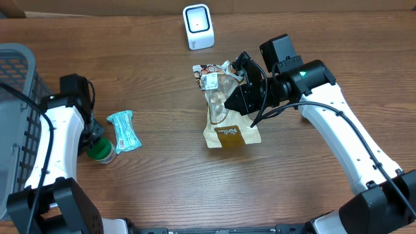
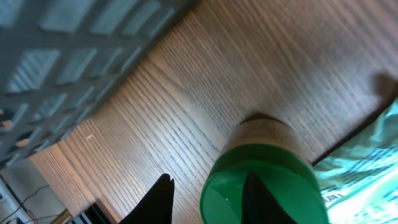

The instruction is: Scan the item barcode

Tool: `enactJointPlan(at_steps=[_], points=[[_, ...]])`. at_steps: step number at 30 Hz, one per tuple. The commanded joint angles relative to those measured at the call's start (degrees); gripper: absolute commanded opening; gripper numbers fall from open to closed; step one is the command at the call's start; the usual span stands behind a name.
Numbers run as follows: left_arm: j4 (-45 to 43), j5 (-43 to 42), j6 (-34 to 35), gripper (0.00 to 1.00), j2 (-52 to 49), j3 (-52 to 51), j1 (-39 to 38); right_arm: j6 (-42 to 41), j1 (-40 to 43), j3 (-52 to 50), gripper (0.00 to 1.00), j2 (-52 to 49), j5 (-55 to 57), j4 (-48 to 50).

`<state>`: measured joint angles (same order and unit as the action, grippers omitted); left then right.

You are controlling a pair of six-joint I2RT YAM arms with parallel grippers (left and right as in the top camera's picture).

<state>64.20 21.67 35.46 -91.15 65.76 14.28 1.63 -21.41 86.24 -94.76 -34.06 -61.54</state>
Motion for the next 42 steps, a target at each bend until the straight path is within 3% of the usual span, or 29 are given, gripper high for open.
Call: enactJointPlan(at_steps=[1, 5, 16, 22, 30, 42], points=[[-1.1, -1.8, 0.5, 0.22, 0.6, -2.5, 0.3, 0.0, 0.2, 1.0, 0.04, 1.3, 0.0, 0.1], [-2.8, -5.7, -0.1, 0.22, 0.6, -3.9, 0.3, 0.0, 0.2, 1.0, 0.04, 1.3, 0.0, 0.1], [-8.3, -28.9, -8.5, 0.22, 0.5, -4.6, 0.1, 0.0, 0.2, 1.0, 0.04, 1.3, 0.2, 0.1], [-9.6, -30.0, -9.9, 0.22, 0.5, -4.7, -1.4, 0.0, 0.2, 1.0, 0.04, 1.3, 0.6, 0.1], [-14.4, -39.1, -15.0, 0.23, 0.5, -4.6, -2.8, 0.0, 0.2, 1.0, 0.04, 1.3, 1.0, 0.1], [-19.2, -39.1, -15.1, 0.25, 0.5, -4.7, -12.1, 0.0, 0.2, 1.0, 0.04, 1.3, 1.0, 0.1]])
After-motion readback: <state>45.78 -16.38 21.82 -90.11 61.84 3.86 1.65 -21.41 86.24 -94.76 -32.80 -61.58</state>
